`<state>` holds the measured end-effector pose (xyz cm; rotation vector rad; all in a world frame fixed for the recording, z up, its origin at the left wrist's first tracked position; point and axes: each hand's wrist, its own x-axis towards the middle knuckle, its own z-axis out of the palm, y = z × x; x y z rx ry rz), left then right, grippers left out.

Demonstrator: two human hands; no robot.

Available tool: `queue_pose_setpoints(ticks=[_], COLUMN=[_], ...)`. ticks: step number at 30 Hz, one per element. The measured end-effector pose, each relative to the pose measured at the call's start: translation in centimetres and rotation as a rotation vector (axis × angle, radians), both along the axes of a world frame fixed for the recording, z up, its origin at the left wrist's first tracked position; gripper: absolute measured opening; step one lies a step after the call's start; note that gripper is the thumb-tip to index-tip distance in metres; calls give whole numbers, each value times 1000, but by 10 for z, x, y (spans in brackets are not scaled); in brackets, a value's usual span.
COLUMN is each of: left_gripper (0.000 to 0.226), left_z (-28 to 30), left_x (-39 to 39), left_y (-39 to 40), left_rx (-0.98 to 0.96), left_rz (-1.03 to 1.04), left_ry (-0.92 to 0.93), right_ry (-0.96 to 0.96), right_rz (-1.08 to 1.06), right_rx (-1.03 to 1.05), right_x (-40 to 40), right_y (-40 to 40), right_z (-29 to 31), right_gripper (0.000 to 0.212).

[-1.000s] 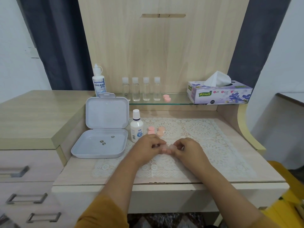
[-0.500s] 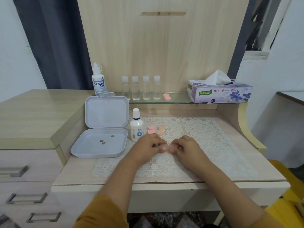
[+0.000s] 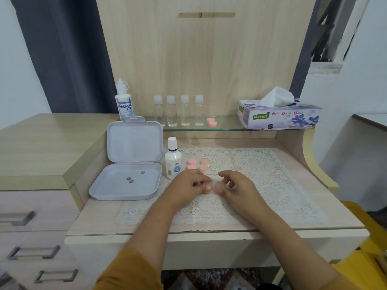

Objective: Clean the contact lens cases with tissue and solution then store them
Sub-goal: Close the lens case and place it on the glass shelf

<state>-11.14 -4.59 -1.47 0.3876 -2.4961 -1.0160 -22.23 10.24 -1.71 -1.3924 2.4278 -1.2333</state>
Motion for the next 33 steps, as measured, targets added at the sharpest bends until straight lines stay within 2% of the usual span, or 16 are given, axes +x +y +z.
queue_pose_setpoints(ticks=[5,10,14,16,19,25,29,33], left_gripper=[24,25,25,25,25,25,26,25], left_z=[-1,-1,0,0,0,1,2,2], left_x=[-1,0,0,0,0,1,1,2], left_y=[-1,-1,-1,0,0,2,2,3], left_rx=[4,-3,-16,-14,-27,4,-10,-8], left_rz=[-1,12,12,16,21,21,26,21], left_ry=[1,-6,-13,-13,-14,-8,-7,-1], right_ry=[-51,-95,-123,-117,-109,-70,-26,-1], right_rz=[30,-34,-4,-10,-55,-26,-71,-74], right_rx=[-8,-7,-25,-26,-6,-1,34,28], right_x=[1,2,1,2,2,1,1,2], right_y=[3,1,1,2,2,3,2,2], right_z=[1,3,1,0,1,-1,1,2], right_gripper=[36,51,39,42,58,46,67,61])
